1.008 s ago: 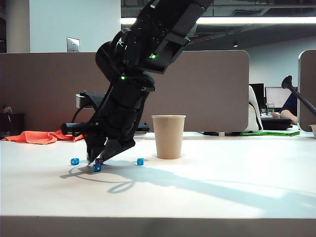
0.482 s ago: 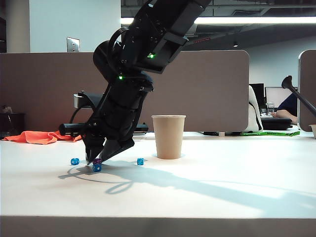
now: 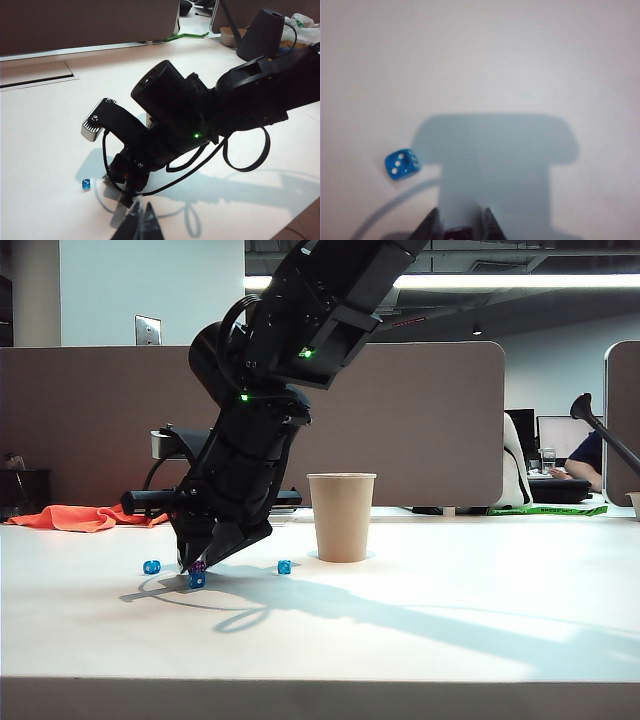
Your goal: Pick up the dice with a different color and drop it into the paper cup.
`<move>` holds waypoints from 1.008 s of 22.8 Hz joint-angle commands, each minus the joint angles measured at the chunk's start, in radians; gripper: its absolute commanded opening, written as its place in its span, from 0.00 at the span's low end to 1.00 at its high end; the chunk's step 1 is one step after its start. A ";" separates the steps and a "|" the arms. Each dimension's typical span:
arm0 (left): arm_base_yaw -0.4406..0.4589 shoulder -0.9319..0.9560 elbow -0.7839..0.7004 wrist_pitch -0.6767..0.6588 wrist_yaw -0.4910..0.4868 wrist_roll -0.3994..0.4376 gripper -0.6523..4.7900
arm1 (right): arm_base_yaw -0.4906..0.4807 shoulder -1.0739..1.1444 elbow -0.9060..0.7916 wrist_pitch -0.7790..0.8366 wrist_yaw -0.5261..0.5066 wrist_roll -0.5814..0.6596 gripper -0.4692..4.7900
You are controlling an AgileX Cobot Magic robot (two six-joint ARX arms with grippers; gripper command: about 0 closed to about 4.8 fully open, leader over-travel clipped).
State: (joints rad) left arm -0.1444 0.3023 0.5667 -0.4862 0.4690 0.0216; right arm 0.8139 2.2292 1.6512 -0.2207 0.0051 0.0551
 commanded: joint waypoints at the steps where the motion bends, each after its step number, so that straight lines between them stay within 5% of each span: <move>1: -0.001 0.000 0.005 0.016 0.006 -0.004 0.11 | 0.000 -0.016 0.004 0.031 0.004 0.001 0.31; 15: -0.001 0.000 0.005 0.016 0.006 -0.004 0.11 | -0.006 -0.034 0.044 0.000 0.022 0.000 0.32; 18: -0.001 0.000 0.005 0.016 0.006 -0.004 0.11 | -0.005 -0.034 0.044 -0.013 0.022 0.000 0.45; 23: -0.001 0.000 0.005 0.016 0.006 -0.012 0.11 | -0.005 -0.034 0.044 -0.031 0.049 -0.003 0.46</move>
State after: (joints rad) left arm -0.1444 0.3023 0.5667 -0.4854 0.4694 0.0212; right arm 0.8062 2.2009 1.6924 -0.2523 0.0441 0.0536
